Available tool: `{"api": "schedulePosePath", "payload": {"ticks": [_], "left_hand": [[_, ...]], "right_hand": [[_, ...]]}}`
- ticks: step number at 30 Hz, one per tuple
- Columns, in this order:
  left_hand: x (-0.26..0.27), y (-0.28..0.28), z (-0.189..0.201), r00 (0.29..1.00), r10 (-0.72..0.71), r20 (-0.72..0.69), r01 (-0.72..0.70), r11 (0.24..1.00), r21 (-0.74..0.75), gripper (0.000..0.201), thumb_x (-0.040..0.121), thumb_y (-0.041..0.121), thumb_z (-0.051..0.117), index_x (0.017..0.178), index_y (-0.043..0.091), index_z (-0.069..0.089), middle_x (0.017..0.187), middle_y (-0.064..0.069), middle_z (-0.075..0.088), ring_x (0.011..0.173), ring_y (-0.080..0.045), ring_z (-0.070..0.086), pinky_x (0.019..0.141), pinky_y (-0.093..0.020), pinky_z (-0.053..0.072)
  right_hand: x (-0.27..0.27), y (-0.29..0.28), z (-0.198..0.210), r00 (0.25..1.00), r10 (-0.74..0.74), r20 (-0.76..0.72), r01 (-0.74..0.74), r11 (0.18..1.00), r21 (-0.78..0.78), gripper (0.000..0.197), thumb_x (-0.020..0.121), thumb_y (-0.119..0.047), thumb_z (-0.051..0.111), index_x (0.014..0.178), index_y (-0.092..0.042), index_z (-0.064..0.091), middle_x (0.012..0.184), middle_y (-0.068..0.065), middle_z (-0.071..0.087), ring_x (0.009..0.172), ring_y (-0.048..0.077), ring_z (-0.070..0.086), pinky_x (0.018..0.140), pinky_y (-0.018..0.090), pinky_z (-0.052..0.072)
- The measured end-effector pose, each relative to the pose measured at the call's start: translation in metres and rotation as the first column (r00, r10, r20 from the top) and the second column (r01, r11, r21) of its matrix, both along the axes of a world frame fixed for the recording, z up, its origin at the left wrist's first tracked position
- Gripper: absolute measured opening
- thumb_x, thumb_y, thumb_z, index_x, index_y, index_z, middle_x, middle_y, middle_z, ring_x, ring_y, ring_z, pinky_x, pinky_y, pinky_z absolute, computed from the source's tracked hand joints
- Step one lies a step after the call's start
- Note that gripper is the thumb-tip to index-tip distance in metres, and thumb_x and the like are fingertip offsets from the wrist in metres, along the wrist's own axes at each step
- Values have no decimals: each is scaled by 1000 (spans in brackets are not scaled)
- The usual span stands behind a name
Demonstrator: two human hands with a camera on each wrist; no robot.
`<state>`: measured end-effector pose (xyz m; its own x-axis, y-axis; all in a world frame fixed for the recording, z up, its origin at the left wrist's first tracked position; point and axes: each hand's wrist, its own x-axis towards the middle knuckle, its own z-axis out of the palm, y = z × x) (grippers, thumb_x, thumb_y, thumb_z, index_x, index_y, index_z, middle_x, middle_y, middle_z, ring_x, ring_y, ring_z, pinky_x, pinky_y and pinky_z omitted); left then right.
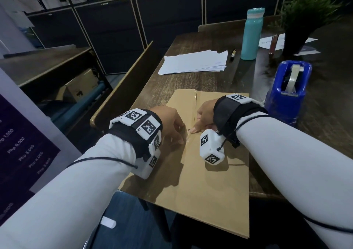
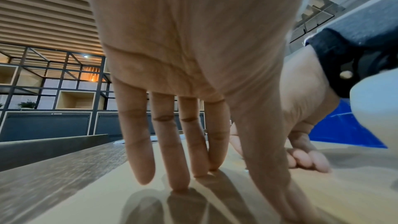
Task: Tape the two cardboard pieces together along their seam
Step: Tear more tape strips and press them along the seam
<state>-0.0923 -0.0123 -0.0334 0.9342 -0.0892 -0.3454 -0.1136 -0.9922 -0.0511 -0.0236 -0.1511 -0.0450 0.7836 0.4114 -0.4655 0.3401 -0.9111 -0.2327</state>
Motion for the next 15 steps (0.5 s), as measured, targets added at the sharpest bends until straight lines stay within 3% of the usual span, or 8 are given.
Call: {"api": "schedulePosePath", "payload": {"ticks": [3,7,10,13,15], "left_hand": [[1,-1,1,1000,3,-2,-3,1000,-10,54,73,49,76,121,28,66,110,6,66,101,-18,60,88,-33,50],[1,-4,3,1000,2,-13,-2,1000,-24,46,73,47,76,114,27,70,106,3,68,97,-19,61,83,-31,49],[1,-4,3,1000,10,-12,-11,999,-45,43,74,44,77,112,27,71,104,2,68,90,-17,60,76,-28,47],[1,-5,3,1000,-1,-17,0,1000,-31,43,75,43,76,113,23,71,107,0,68,94,-19,61,78,-29,47],[0,-6,3,1000,-4,-19,4,1000,-8,47,76,45,75,117,22,69,110,1,67,98,-21,61,79,-30,48]], "right_hand": [[2,-4,-1,1000,27,0,-27,1000,5,49,79,-53,68,101,-10,61,109,9,66,83,22,55,83,33,45],[3,1,-2,1000,11,-6,-11,1000,-13,73,54,-72,74,95,-13,65,95,3,74,93,23,68,93,41,50],[1,14,-3,997,62,54,-55,990,-133,70,49,-75,74,81,-14,63,91,2,73,90,23,67,92,37,50],[2,15,-3,997,38,63,-28,989,-146,80,48,-76,73,97,-12,65,98,4,71,95,25,66,94,39,49],[4,11,-1,995,57,79,-45,988,-145,78,59,-73,70,105,-11,62,103,5,70,99,25,64,94,38,48]]}}
